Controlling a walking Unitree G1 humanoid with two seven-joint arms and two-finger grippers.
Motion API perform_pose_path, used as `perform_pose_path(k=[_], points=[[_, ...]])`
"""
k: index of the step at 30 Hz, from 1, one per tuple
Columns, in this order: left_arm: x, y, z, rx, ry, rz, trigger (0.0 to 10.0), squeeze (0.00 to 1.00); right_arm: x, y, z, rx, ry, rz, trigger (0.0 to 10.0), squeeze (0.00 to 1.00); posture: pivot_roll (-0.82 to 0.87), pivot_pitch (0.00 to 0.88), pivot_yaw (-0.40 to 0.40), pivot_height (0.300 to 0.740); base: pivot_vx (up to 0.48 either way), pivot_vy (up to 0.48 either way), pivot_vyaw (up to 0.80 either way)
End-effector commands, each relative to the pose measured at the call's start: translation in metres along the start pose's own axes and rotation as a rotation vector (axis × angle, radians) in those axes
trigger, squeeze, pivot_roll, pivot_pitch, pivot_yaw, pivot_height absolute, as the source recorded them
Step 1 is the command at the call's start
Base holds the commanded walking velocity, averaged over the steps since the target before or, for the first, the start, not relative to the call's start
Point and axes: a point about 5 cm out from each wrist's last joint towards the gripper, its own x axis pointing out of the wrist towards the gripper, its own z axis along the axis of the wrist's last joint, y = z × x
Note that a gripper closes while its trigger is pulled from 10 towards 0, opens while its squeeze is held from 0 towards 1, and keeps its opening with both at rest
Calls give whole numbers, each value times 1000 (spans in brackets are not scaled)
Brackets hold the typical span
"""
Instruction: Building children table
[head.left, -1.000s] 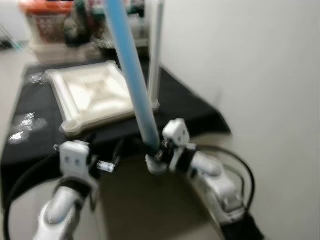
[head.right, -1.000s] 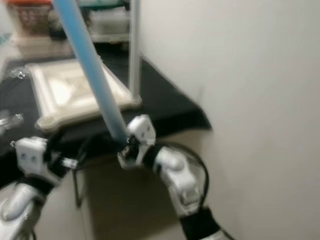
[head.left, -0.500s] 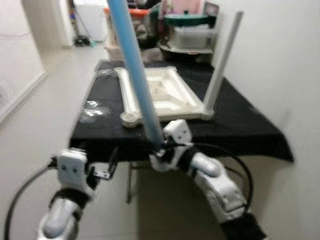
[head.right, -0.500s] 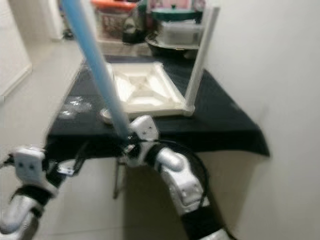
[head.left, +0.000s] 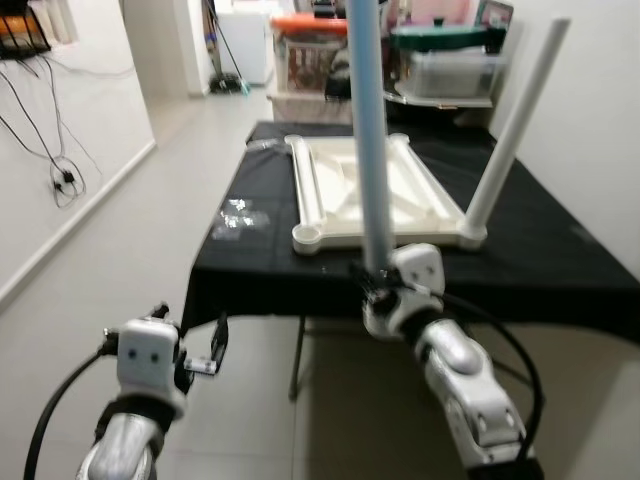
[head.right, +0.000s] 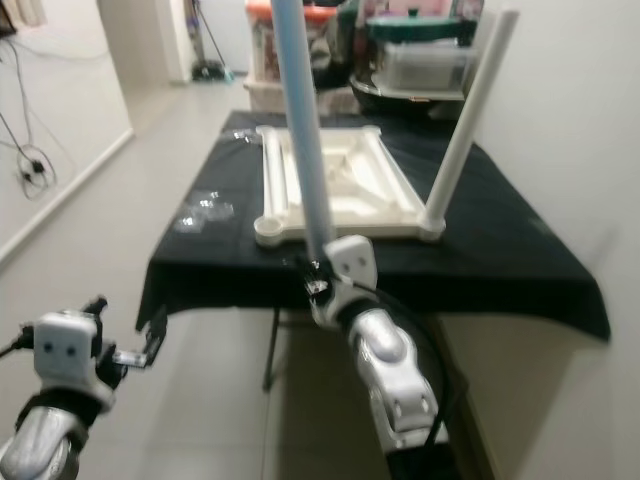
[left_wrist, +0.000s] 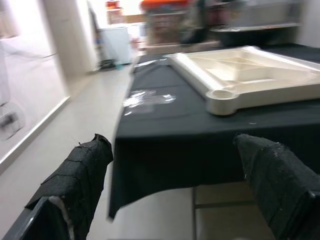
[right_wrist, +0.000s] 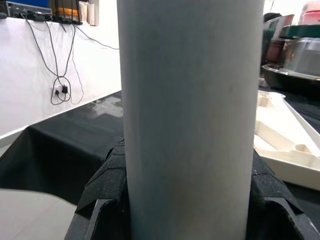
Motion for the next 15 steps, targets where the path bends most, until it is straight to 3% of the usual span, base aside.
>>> perform_pose_path(k=[1, 4, 8, 15], points=[[-2, 2, -1, 16, -5, 37, 10000, 0, -3, -1, 6, -14, -34, -9, 10000, 0, 16, 0, -79, 740, 0, 0, 0], [-4, 2, -3, 23, 1, 54, 10000, 0, -10, -5, -1, -16, -3, -36, 10000, 0, 19, 0, -88, 740, 0, 0, 0], [-9, 5, -3, 33, 8, 94, 10000, 0, -32, -18, -20, -9, 103, -106, 10000, 0, 16, 0, -88, 740, 0, 0, 0], [-11, 4, -6, 31, 17, 83, 10000, 0, -40, -18, -22, -3, 124, -130, 10000, 0, 0, 0, -73, 740, 0, 0, 0]])
